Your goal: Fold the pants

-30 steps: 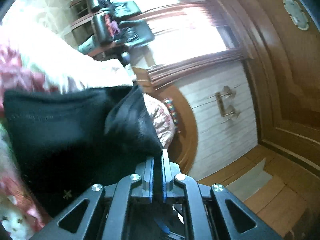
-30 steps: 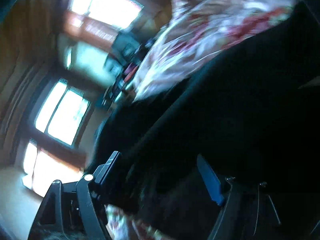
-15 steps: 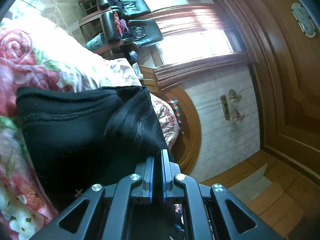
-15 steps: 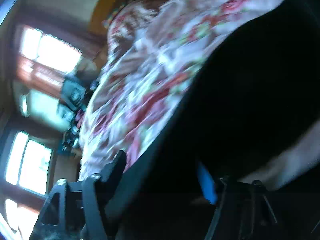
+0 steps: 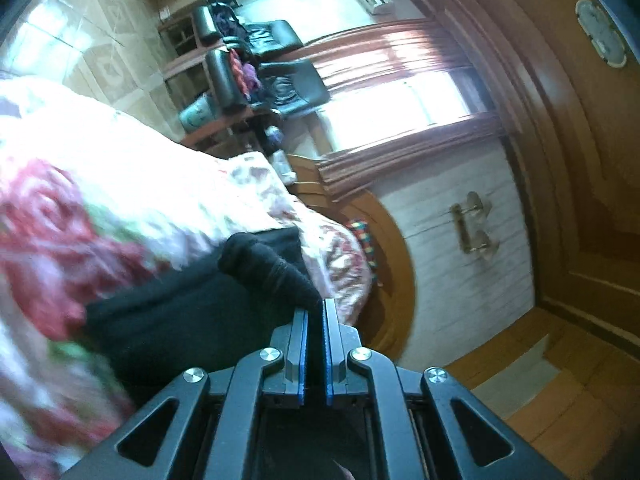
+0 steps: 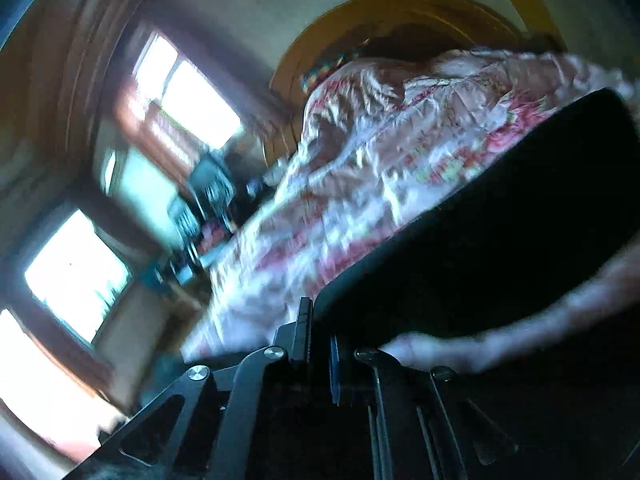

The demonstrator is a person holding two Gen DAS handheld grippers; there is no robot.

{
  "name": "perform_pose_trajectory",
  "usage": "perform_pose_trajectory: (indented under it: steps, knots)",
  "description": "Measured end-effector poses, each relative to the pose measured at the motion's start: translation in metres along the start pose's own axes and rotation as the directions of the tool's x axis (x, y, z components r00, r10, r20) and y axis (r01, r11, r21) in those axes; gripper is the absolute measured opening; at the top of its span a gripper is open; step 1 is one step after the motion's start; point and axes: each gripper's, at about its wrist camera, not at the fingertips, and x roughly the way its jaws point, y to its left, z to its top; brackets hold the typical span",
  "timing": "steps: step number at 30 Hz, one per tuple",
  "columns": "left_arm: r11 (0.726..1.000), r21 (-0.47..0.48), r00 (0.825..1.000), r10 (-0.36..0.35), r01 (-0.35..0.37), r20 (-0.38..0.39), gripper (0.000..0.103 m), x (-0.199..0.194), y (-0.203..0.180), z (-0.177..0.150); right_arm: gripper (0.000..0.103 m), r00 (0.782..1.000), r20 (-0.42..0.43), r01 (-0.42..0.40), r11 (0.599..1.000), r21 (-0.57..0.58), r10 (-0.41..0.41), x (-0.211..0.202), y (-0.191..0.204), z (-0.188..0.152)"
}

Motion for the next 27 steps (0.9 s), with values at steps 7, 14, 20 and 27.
perform_pose_trajectory:
  steps: [7,14,20,27]
  knots:
    - [0.982,-0.098,0.986,0.159,-0.163,-0.043,0.006,-0.003,0.031,-0.008,0.008,0.979,-0.18,0.102,0.995,0.018,-0.097,0.008,-0.044,-0.1]
    - [0.975,-0.064,0.975,0.209,-0.214,-0.07,0.038,0.005,0.033,-0.017,0.053,0.993,-0.076,0.101,0.975,0.199,-0.088,-0.026,-0.078,-0.087]
    - [0.958,-0.099,0.96,0.26,-0.27,-0.104,0.006,0.007,0.027,-0.008,0.01,0.985,-0.073,0.171,0.912,0.373,-0.155,-0.044,-0.135,-0.072]
    - [0.975,0.109,0.98,0.197,-0.196,0.002,0.006,-0.024,-0.039,0.006,0.009,0.998,0.029,0.049,0.976,0.214,-0.056,-0.08,-0.087,-0.052]
